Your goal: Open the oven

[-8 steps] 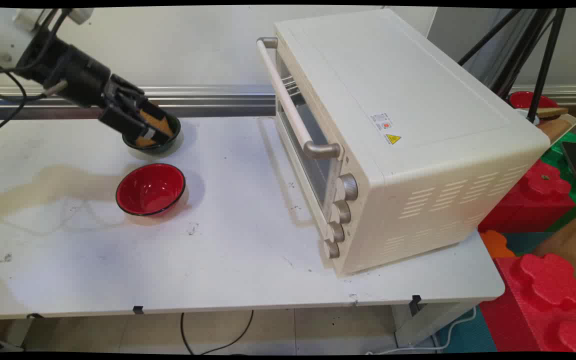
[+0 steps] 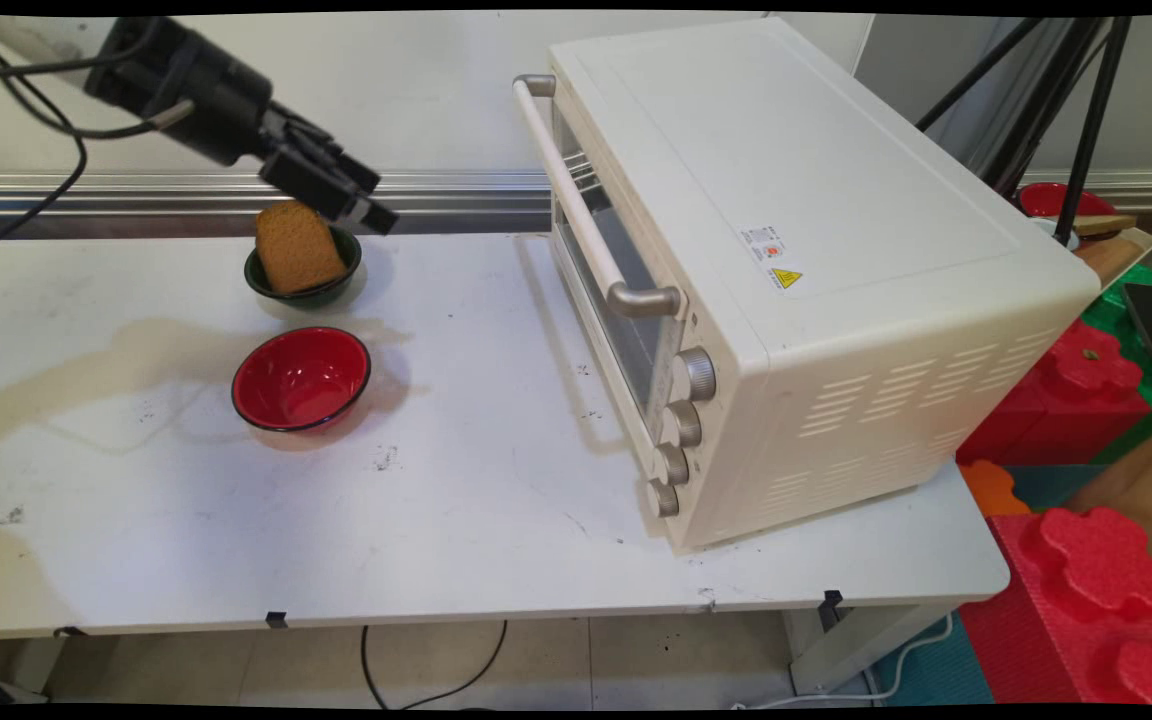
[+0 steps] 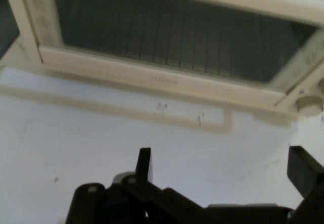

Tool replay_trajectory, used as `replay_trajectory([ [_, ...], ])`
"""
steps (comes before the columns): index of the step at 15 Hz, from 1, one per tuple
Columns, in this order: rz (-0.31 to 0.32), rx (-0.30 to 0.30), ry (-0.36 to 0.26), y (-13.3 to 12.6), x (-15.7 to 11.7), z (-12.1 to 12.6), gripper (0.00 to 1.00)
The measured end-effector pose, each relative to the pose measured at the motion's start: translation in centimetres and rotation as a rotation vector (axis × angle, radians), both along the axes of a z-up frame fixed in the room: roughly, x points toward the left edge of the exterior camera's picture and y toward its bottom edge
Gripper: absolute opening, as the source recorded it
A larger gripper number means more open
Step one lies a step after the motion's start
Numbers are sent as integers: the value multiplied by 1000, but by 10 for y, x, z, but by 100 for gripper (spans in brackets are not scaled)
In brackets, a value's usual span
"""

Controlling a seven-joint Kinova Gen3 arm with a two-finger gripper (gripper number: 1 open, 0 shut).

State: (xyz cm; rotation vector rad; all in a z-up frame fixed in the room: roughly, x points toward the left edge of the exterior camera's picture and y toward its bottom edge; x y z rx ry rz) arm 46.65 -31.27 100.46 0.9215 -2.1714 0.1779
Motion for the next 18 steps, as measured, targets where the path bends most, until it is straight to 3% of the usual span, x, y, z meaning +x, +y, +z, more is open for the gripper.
replay_trajectory([
  [8, 11, -53, 45, -25, -35, 16, 100],
  [18, -37, -117, 77, -44, -75, 31, 100],
])
